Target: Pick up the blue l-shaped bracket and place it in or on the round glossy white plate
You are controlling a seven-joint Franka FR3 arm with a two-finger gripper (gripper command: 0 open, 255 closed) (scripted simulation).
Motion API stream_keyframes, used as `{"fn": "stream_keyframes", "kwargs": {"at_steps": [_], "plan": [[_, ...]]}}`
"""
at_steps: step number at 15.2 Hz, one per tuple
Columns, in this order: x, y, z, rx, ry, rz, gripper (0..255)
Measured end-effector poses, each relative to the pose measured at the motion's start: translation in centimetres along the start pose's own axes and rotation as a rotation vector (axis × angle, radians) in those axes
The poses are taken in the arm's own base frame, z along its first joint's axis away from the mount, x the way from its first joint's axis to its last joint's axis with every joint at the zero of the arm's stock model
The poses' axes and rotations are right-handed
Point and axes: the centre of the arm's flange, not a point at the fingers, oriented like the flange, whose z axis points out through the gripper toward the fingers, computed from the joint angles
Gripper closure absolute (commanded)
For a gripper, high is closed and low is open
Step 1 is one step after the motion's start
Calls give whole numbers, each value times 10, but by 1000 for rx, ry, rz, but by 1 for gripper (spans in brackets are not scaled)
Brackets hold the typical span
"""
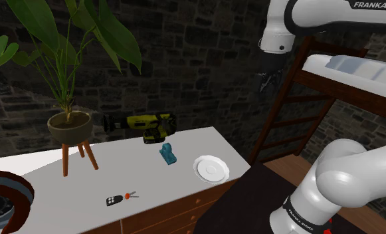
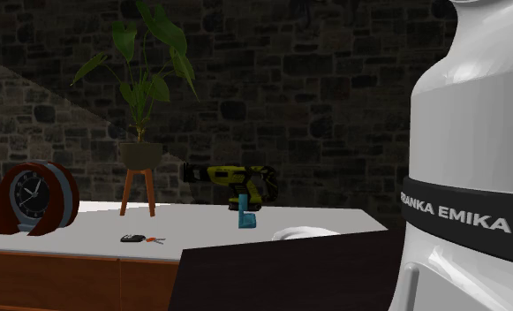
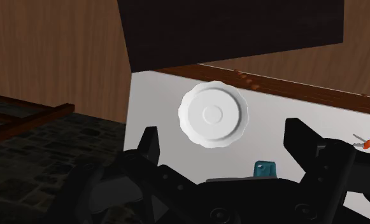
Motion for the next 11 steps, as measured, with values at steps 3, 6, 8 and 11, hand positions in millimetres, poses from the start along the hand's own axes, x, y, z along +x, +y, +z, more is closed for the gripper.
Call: {"fn": "stream_keyframes", "kwargs": {"at_steps": [3, 6, 8, 11], "plan": [[11, -5, 10, 3, -1, 1, 0], [39, -12, 33, 10, -2, 4, 0], [58, -22, 50, 15, -3, 7, 0], [88, -38, 72, 24, -2, 10, 0]]}}
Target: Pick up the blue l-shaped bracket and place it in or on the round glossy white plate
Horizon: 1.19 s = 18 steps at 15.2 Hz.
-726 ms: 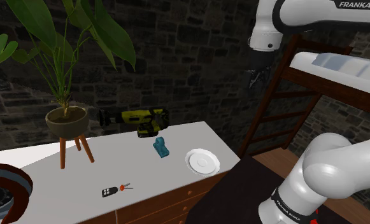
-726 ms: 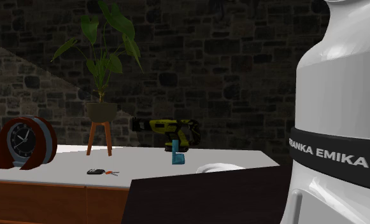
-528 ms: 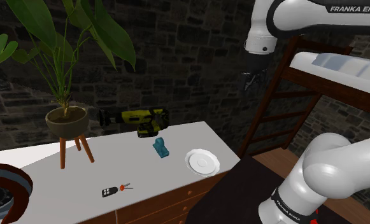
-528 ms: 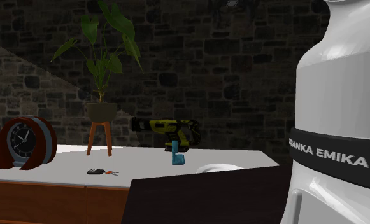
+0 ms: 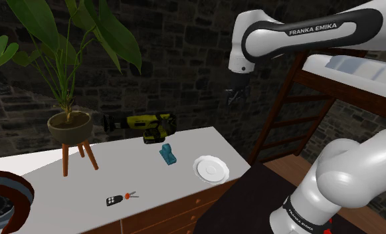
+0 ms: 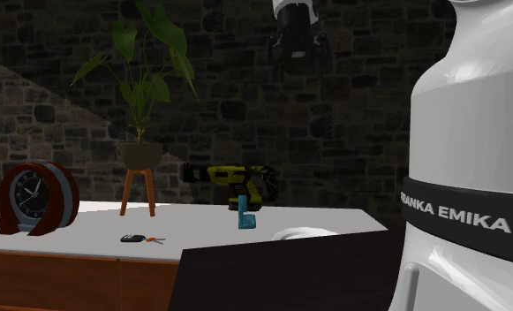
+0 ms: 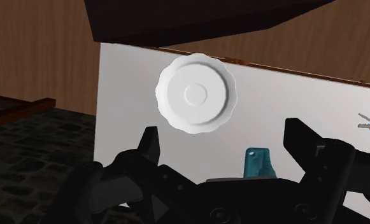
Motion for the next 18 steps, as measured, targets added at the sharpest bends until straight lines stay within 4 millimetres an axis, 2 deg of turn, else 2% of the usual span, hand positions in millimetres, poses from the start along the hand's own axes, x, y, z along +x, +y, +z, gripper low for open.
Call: {"fn": "stream_keyframes", "kwargs": {"at_steps": [12, 18], "plan": [[106, -47, 100, 32, -1, 14, 0], [166, -71, 148, 48, 0, 21, 0]]}}
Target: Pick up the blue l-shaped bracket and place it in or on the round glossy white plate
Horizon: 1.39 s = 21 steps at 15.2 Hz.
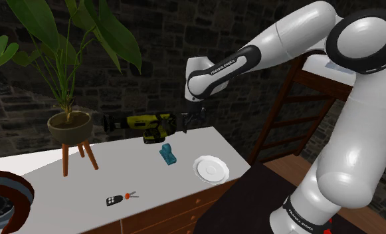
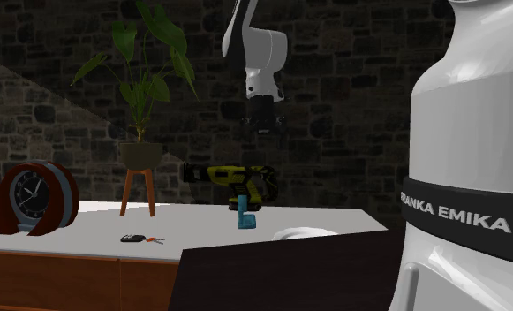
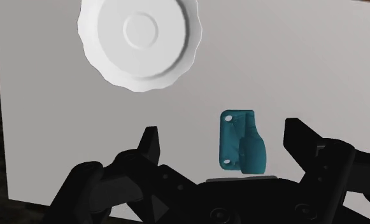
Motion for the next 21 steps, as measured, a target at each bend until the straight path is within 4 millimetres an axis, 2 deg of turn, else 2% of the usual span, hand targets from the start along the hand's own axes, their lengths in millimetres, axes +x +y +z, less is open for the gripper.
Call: {"fn": "stream_keyframes", "kwargs": {"at_steps": [14, 16, 21], "plan": [[132, -56, 116, 38, -2, 16, 0], [140, -61, 125, 40, -2, 17, 0], [142, -62, 148, 41, -2, 18, 0]]}}
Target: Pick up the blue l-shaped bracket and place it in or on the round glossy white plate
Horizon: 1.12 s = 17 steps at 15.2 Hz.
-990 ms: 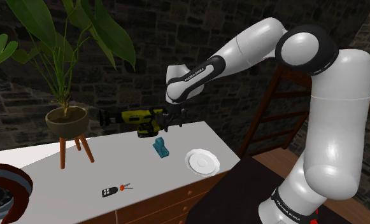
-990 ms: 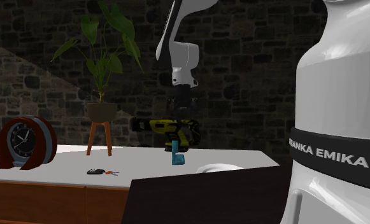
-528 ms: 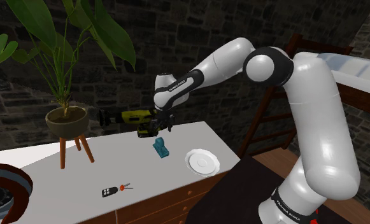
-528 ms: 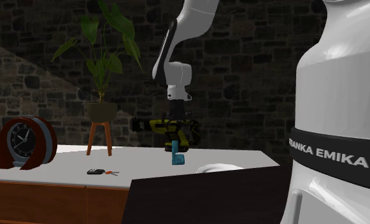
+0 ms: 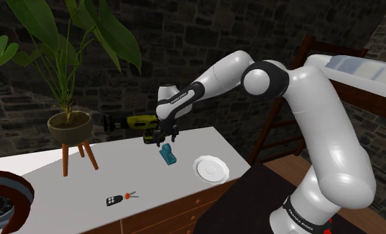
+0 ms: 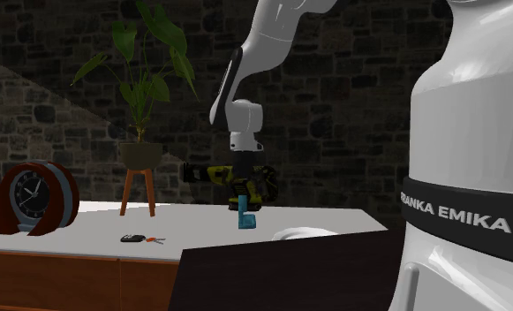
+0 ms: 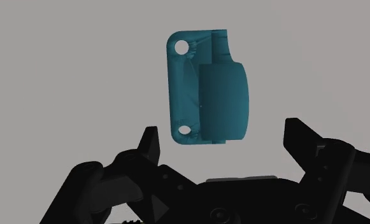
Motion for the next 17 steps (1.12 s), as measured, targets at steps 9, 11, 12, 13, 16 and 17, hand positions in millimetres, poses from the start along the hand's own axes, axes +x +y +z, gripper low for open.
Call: {"fn": "stream_keyframes", "kwargs": {"at_steps": [9, 11, 12, 13, 16, 17], "plan": [[0, 0, 15, 0, 0, 0, 255], [0, 0, 15, 1, 1, 0, 255], [0, -1, 13, 2, 3, -2, 255], [0, -1, 13, 2, 5, -1, 255], [2, 0, 10, 1, 10, 0, 255], [2, -1, 12, 2, 7, 0, 255]]}}
